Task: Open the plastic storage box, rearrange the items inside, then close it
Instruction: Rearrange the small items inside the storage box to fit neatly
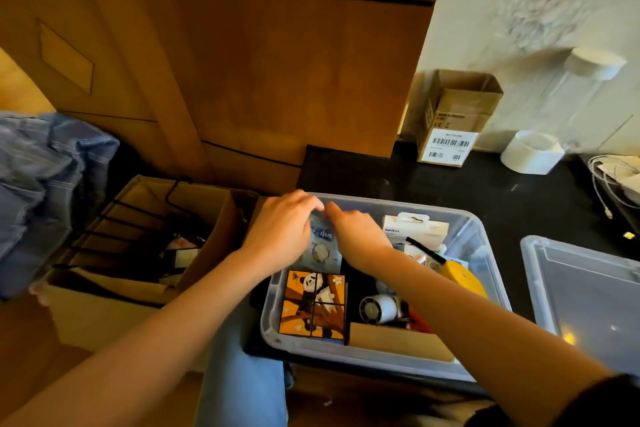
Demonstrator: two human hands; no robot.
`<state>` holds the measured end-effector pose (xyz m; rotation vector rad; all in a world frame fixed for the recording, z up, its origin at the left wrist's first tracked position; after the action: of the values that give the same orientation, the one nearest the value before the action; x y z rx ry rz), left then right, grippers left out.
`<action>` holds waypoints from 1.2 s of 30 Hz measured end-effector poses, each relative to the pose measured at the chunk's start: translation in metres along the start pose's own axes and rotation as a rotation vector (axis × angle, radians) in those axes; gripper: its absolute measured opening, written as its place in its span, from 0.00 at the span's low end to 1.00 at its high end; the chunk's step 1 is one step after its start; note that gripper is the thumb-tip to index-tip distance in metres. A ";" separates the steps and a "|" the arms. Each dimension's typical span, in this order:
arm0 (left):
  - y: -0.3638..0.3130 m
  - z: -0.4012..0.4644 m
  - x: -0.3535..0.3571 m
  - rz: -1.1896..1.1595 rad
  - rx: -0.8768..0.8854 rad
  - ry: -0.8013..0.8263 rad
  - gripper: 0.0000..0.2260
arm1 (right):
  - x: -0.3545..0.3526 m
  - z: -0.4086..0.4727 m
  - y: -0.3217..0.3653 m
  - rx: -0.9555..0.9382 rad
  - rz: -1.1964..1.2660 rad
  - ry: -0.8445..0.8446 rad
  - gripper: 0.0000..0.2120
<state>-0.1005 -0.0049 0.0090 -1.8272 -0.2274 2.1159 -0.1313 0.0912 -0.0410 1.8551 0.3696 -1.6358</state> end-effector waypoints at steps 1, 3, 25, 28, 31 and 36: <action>0.000 0.001 0.003 0.019 0.019 0.010 0.14 | 0.009 0.004 -0.002 0.010 0.036 0.044 0.17; 0.002 0.000 0.011 0.045 0.047 0.029 0.15 | 0.025 0.009 -0.008 0.035 0.110 0.100 0.15; -0.006 0.001 0.106 0.793 0.348 0.961 0.23 | 0.059 0.009 -0.046 0.317 0.003 0.489 0.17; -0.001 0.002 0.118 0.773 0.288 1.055 0.23 | 0.062 0.004 -0.048 0.338 -0.035 0.499 0.16; 0.002 -0.004 0.127 0.802 0.276 1.127 0.21 | 0.060 0.004 -0.041 0.309 -0.152 0.489 0.13; -0.003 -0.004 0.125 0.683 0.195 1.153 0.20 | 0.052 -0.001 -0.037 0.215 -0.297 0.565 0.15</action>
<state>-0.1110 0.0412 -0.1071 -2.8575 0.9361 0.9363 -0.1418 0.1100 -0.1014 2.5203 0.7615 -1.3398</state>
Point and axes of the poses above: each hand's wrist, its own z-axis towards the middle knuckle, its own x-axis out of the palm, y = z × x, the point moved 7 cm from there along z, towards the middle knuckle, and after that the axes turned 7 degrees about -x, right-handed, at the moved point
